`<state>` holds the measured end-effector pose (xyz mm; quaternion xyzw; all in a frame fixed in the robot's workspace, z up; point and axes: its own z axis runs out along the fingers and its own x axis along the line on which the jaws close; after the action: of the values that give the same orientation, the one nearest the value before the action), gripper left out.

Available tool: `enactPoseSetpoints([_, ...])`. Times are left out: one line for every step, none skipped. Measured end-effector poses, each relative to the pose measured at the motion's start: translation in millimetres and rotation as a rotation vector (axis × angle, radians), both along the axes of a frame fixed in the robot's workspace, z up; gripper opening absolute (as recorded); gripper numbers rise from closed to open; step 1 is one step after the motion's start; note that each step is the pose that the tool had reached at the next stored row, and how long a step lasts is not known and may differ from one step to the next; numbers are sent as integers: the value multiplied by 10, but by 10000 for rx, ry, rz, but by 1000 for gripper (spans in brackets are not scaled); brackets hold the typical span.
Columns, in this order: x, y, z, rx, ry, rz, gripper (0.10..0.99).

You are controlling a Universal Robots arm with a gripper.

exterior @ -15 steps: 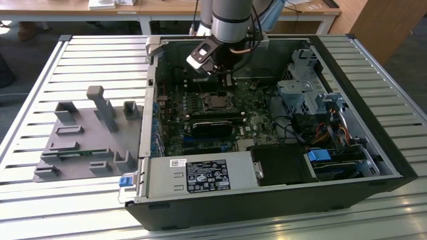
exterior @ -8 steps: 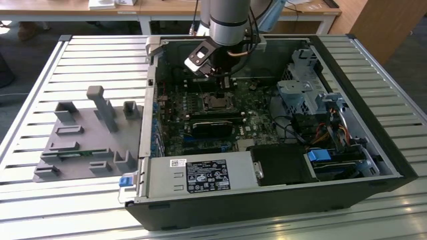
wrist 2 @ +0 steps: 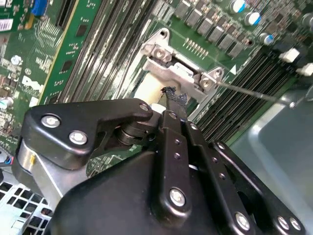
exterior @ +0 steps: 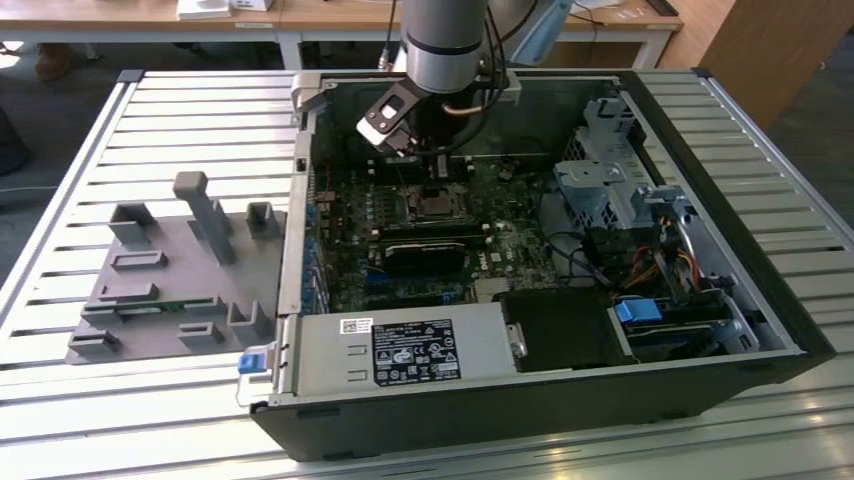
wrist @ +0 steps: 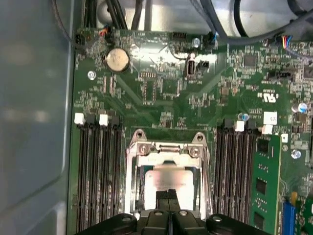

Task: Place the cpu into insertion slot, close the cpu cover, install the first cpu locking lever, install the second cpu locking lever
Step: 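Close the cpu cover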

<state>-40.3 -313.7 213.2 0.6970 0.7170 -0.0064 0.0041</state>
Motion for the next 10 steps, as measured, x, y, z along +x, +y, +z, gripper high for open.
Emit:
enactPoseSetpoints([-13,0,-3,0,0,0,106])
enactPoseSetpoints([-26,0,-7,0,0,0,106])
enactPoseSetpoints([-39,0,-11,1,-1,0,106])
enactPoseSetpoints([-51,0,-15,0,0,0,106])
enactPoseSetpoints([-64,0,-20,1,-1,0,106])
enactPoseSetpoints([-75,0,-25,0,0,-1,106])
enactPoseSetpoints([-87,0,-31,0,0,0,106])
enactPoseSetpoints([-96,0,-39,0,1,0,106])
enactPoseSetpoints([-101,1,-48,-1,1,0,106])
enactPoseSetpoints([-104,2,-61,0,0,0,106])
